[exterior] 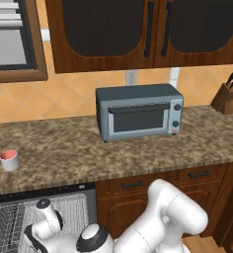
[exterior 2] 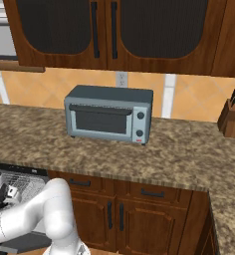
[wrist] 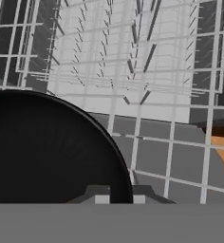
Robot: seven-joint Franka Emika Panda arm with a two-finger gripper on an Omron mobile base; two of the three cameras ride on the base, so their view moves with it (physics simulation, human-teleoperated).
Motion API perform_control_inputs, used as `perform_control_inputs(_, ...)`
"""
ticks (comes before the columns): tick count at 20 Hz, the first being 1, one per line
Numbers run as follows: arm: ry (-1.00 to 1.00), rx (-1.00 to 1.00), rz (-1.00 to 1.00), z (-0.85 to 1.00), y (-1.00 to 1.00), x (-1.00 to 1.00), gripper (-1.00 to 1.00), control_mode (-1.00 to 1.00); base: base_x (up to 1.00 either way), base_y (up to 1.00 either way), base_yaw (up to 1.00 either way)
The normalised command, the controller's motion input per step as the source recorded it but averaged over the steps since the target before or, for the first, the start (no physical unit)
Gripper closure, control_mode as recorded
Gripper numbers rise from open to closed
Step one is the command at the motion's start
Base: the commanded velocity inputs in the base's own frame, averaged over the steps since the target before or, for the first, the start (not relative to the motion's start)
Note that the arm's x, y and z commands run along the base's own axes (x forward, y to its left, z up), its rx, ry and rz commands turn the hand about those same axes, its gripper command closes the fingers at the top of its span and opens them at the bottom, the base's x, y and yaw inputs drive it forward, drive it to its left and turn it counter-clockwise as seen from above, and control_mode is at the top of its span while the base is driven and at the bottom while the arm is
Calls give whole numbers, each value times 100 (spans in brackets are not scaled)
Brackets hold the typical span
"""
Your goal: Pick up the cup and bowl from the counter, place them in the dishwasher, and close the dishwasher door.
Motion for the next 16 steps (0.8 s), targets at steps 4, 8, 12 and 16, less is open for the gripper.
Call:
perform_control_inputs(4, 0, 0, 0, 0, 0, 0, -100, -100, 0, 0, 0)
perform_control_inputs(8, -2, 0, 0, 7, 0, 0, -100, -100, 0, 0, 0)
perform_control_inputs(12, 0, 0, 0, 41, 0, 0, -100, -100, 0, 0, 0)
perform_control_inputs(16, -2, 0, 0, 81, 0, -14, -100, -100, 0, 0, 0)
